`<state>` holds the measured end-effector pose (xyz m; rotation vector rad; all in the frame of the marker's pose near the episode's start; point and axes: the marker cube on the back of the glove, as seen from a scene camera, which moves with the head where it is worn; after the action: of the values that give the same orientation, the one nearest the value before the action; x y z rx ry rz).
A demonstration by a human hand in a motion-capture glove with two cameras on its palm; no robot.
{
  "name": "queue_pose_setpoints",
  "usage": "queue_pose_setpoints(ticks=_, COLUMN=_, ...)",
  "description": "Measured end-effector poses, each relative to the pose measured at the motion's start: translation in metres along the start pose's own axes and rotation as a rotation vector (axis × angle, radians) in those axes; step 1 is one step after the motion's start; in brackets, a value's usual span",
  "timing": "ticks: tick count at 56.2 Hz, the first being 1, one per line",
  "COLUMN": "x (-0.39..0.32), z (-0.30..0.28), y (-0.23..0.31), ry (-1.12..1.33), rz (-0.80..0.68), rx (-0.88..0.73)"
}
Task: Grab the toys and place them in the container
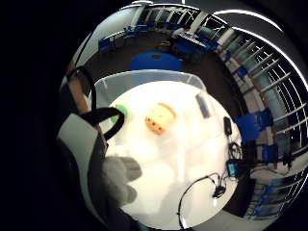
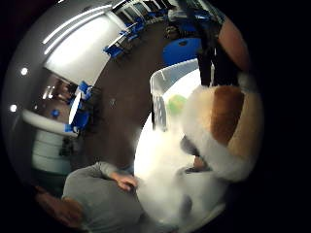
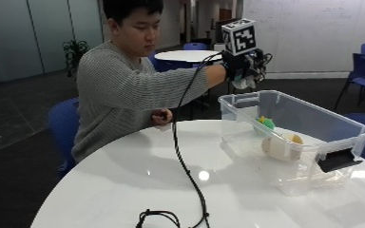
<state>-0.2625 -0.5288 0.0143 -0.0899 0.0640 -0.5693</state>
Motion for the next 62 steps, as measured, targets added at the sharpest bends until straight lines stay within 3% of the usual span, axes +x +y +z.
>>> queue_pose_setpoints(ticks=6, x=0.015, z=0.044, y=0.000, ry=0.090, rz=0.173, rx=-0.260)
queue_pose_setpoints(ticks=9, x=0.012, z=0.064, y=0.007, ry=0.010, rz=0.094, rx=-0.417)
queue_pose_setpoints(ticks=12, x=0.013, z=0.076, y=0.013, ry=-0.043, rz=0.047, rx=-0.464)
queue_pose_setpoints(ticks=28, x=0.031, z=0.068, y=0.049, ry=-0.123, rz=-0.014, rx=-0.389)
queue_pose_setpoints(ticks=39, x=0.049, z=0.034, y=0.092, ry=-0.147, rz=0.038, rx=-0.325)
queue_pose_setpoints(ticks=51, x=0.103, z=-0.035, y=0.239, ry=-0.205, rz=0.112, rx=-0.186)
queue_pose_setpoints(ticks=56, x=0.118, z=-0.043, y=0.313, ry=-0.118, rz=0.244, rx=-0.129)
queue_pose_setpoints(ticks=62, x=0.115, z=-0.044, y=0.362, ry=-0.061, rz=0.366, rx=-0.106)
